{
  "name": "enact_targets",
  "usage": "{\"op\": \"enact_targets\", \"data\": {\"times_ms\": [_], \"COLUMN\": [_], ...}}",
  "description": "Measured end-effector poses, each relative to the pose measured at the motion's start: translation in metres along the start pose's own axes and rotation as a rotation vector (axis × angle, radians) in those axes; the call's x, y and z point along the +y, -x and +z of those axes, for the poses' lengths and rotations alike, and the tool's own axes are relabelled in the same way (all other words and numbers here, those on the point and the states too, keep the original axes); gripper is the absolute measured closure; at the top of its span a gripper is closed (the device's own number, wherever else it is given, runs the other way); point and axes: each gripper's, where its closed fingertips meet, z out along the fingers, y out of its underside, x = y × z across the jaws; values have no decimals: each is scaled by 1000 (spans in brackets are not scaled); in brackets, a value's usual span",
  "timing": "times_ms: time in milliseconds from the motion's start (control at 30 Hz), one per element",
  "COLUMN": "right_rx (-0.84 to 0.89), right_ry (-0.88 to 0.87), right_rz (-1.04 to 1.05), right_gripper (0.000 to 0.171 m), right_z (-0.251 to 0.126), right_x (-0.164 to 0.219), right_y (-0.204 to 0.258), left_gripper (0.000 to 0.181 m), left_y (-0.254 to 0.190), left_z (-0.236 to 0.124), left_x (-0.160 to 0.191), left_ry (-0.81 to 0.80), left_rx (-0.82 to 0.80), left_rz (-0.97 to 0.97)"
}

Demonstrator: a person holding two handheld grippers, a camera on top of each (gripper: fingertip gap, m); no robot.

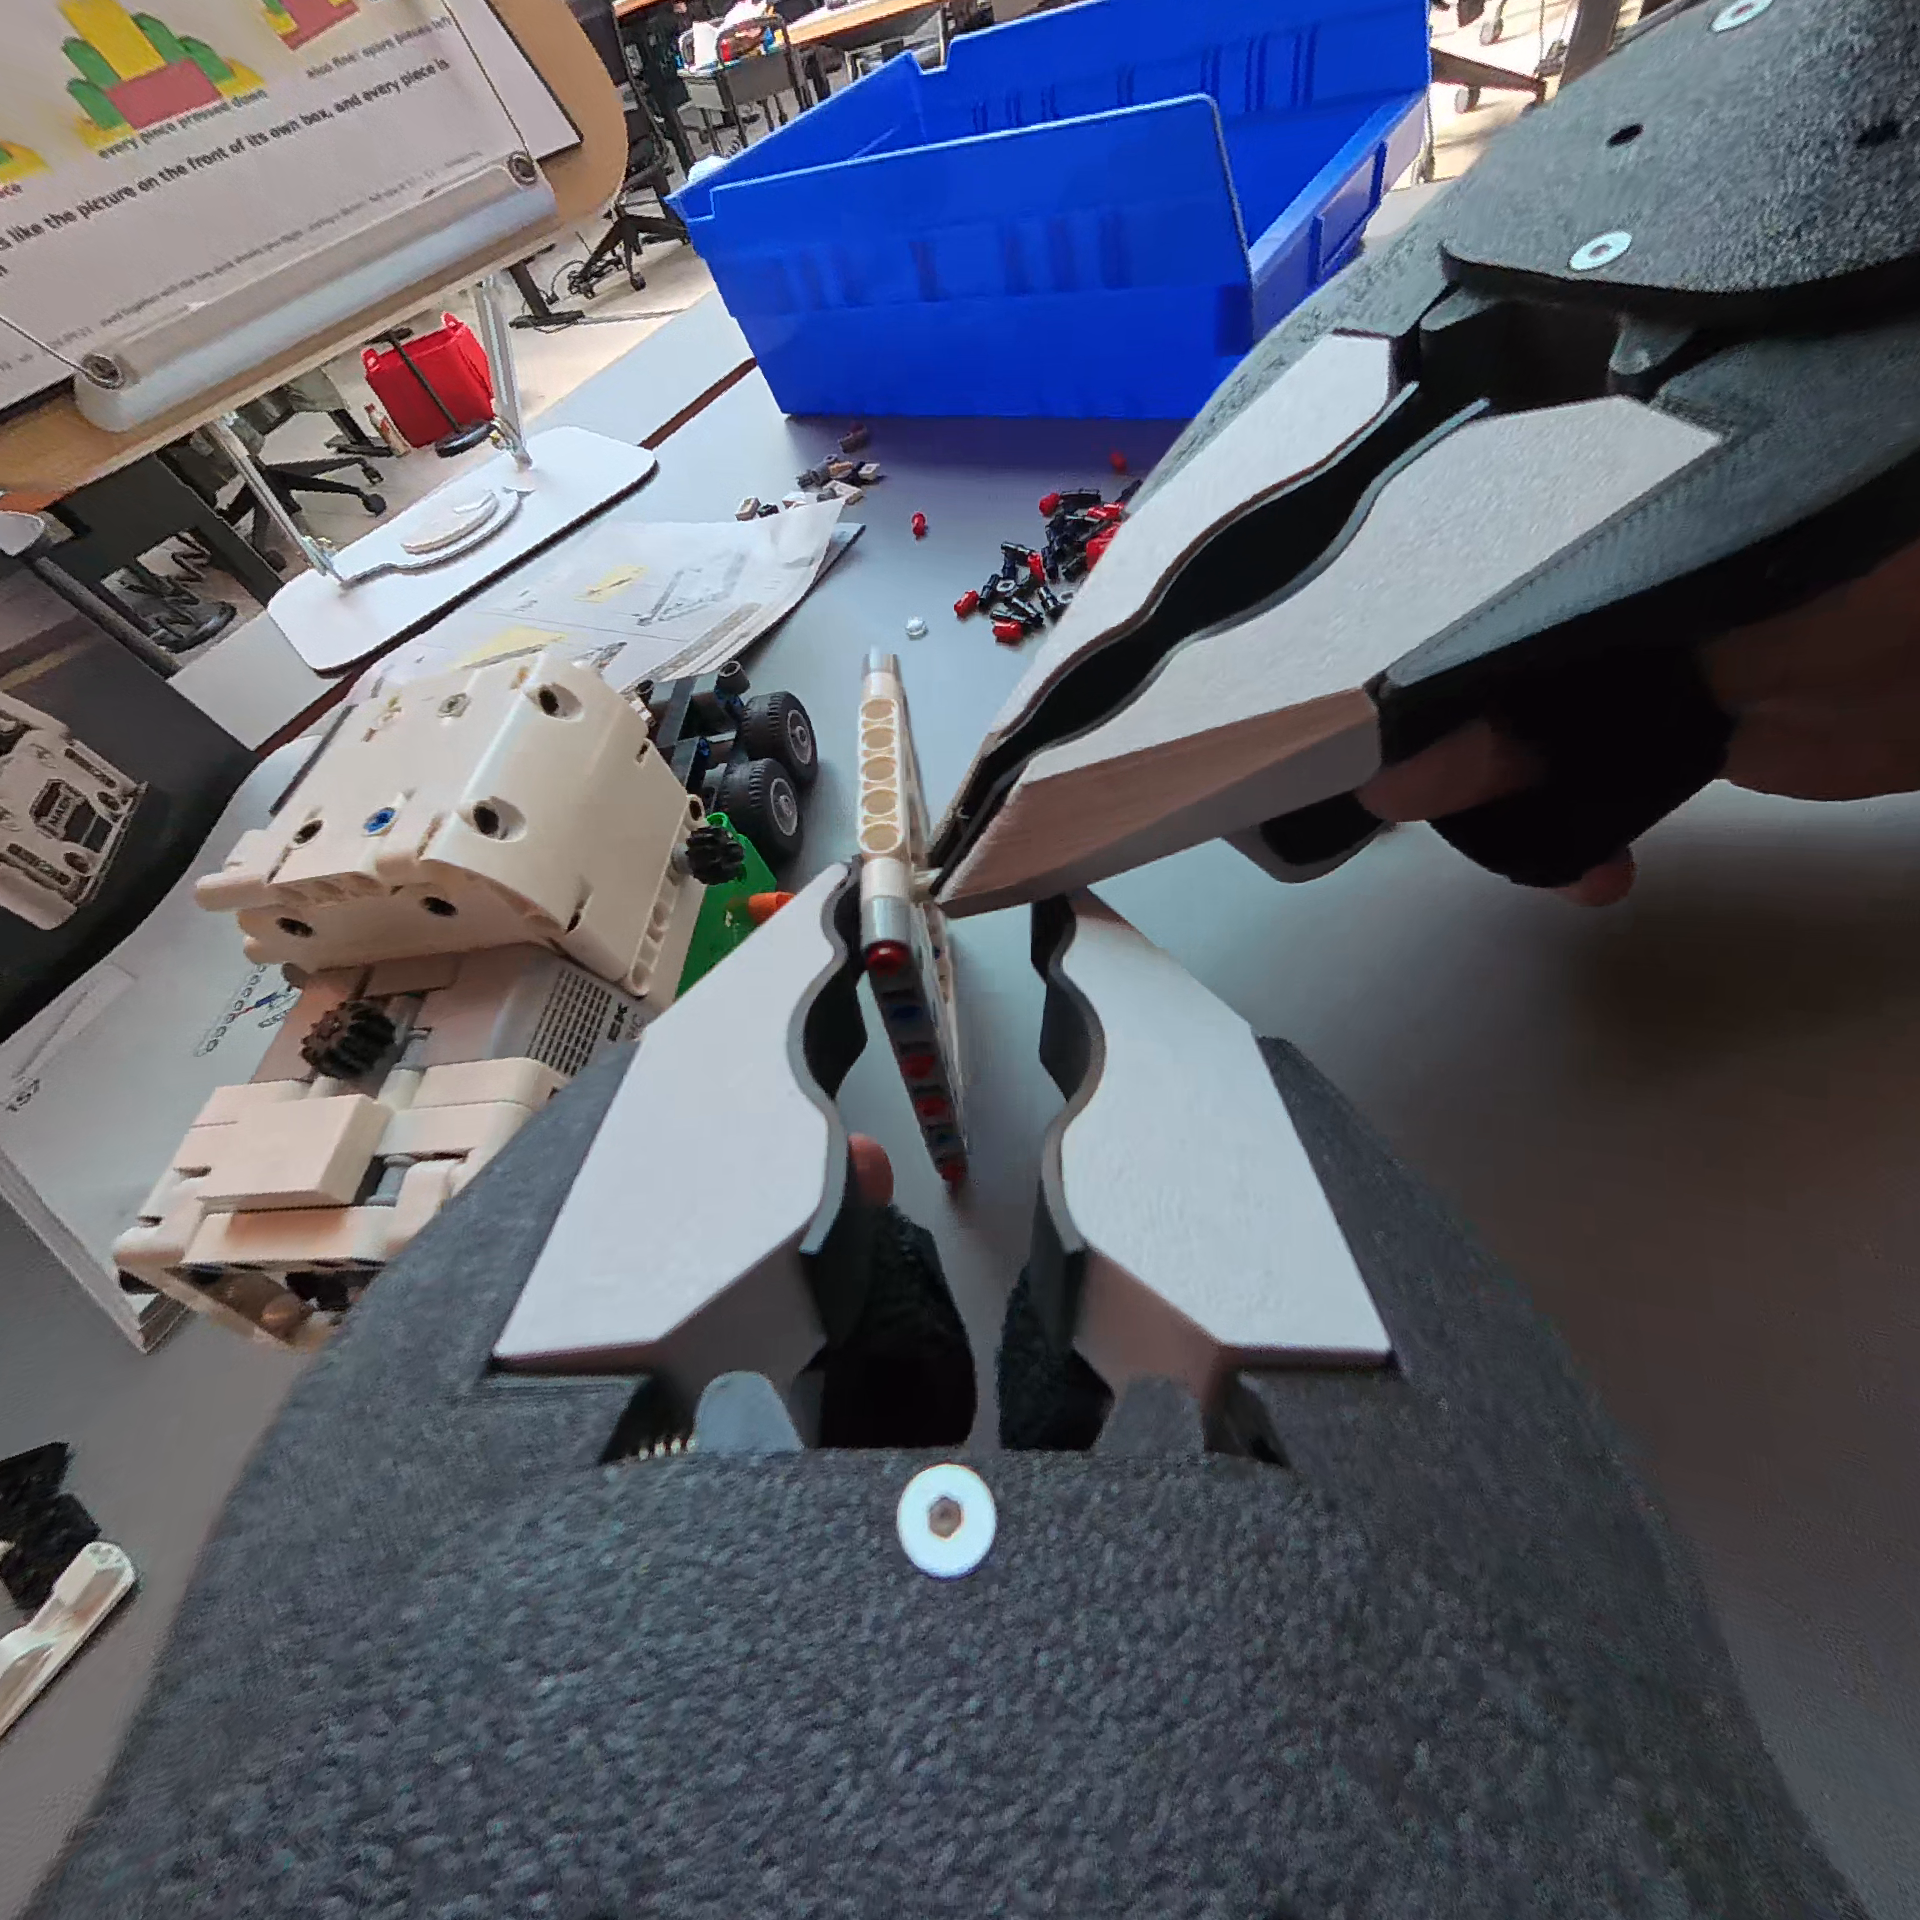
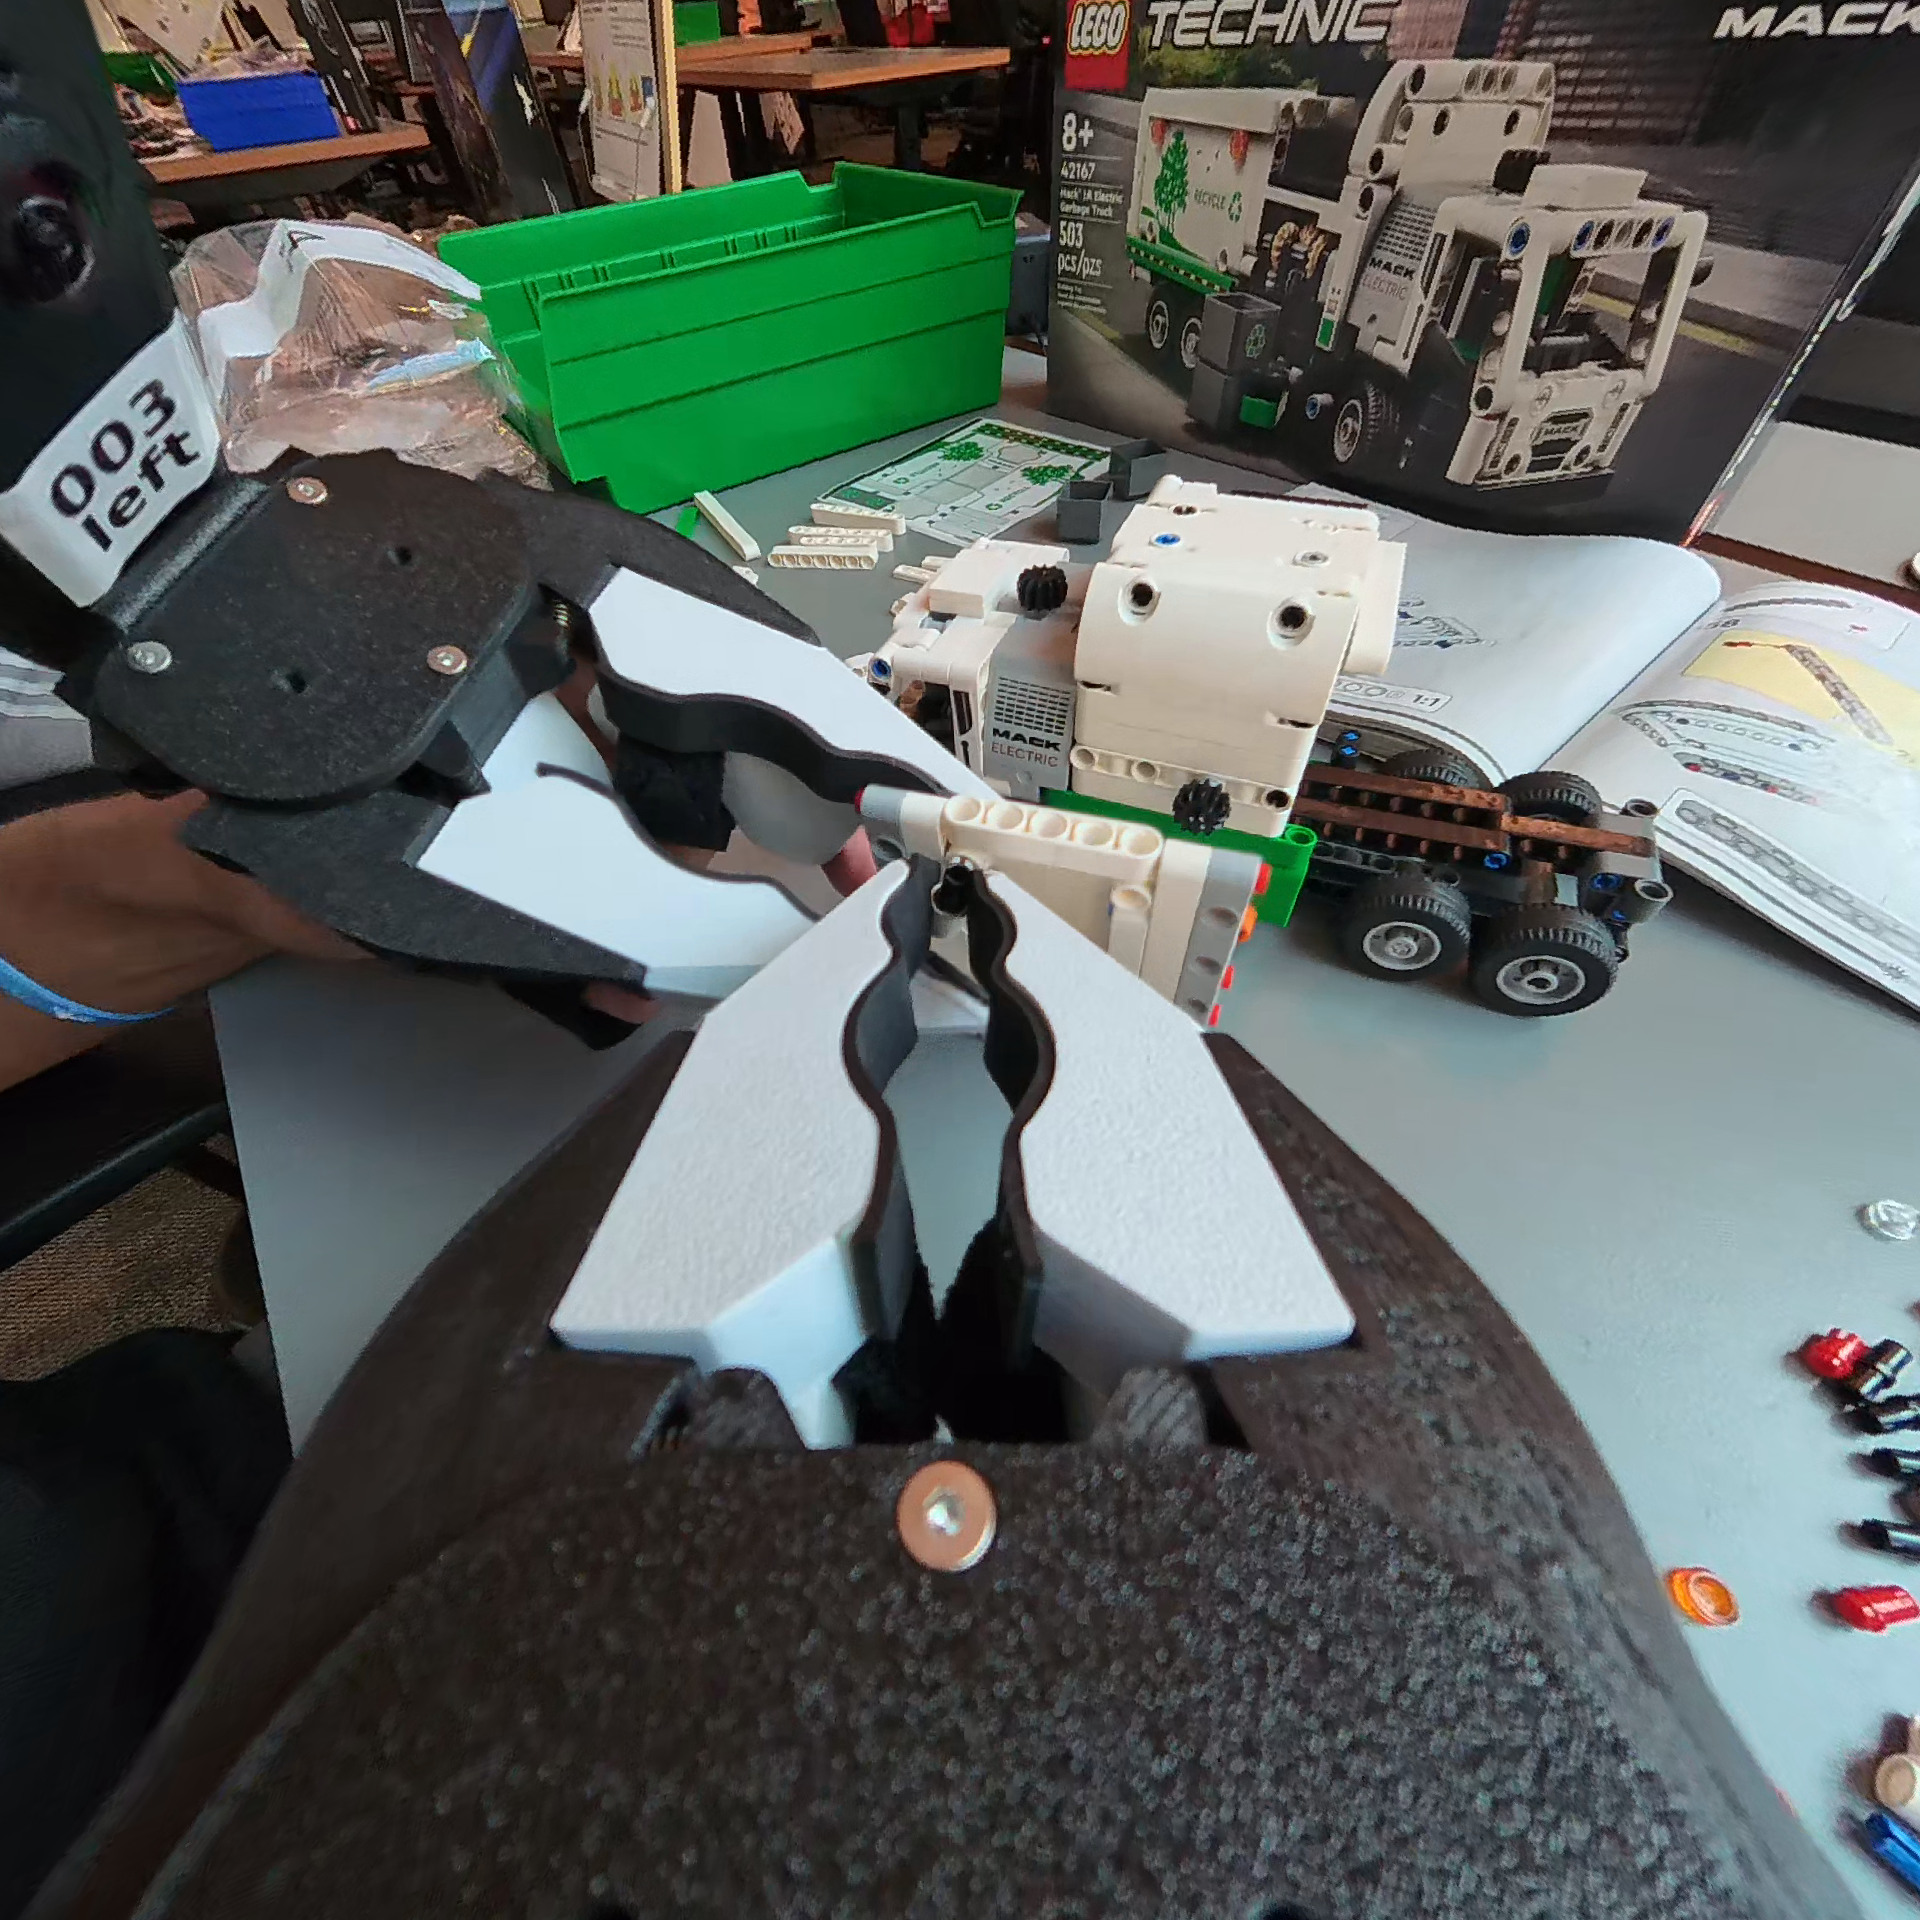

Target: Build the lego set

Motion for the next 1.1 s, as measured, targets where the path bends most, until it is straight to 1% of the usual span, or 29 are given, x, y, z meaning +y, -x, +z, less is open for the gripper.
{"op": "enact_targets", "data": {"times_ms": [233, 367, 467, 600, 733, 933, 1100], "right_rx": [37, 19, 19, 21, 18, -19, -47], "right_ry": [15, 37, 31, 33, 21, -19, -20], "right_rz": [-59, -75, -84, -96, -59, 97, 140], "right_gripper": [166, 166, 167, 168, 168, 167, 166], "right_z": [-2, -2, -1, 0, 0, 0, -1], "right_x": [-2, -2, -2, -3, -3, -1, -1], "right_y": [-3, -1, -2, -3, -3, -4, -4], "left_gripper": [155, 155, 160, 160, 159, 160, 160], "left_y": [1, -1, 0, 1, 1, 3, 2], "left_z": [2, 0, 0, 0, 1, 2, 3], "left_x": [-1, -1, -1, -1, -2, -1, -1], "left_ry": [7, 1, 1, 1, -5, 0, 2], "left_rx": [11, 45, 41, 31, 29, -29, -24], "left_rz": [-53, -97, -110, -124, -122, -122, -113]}}
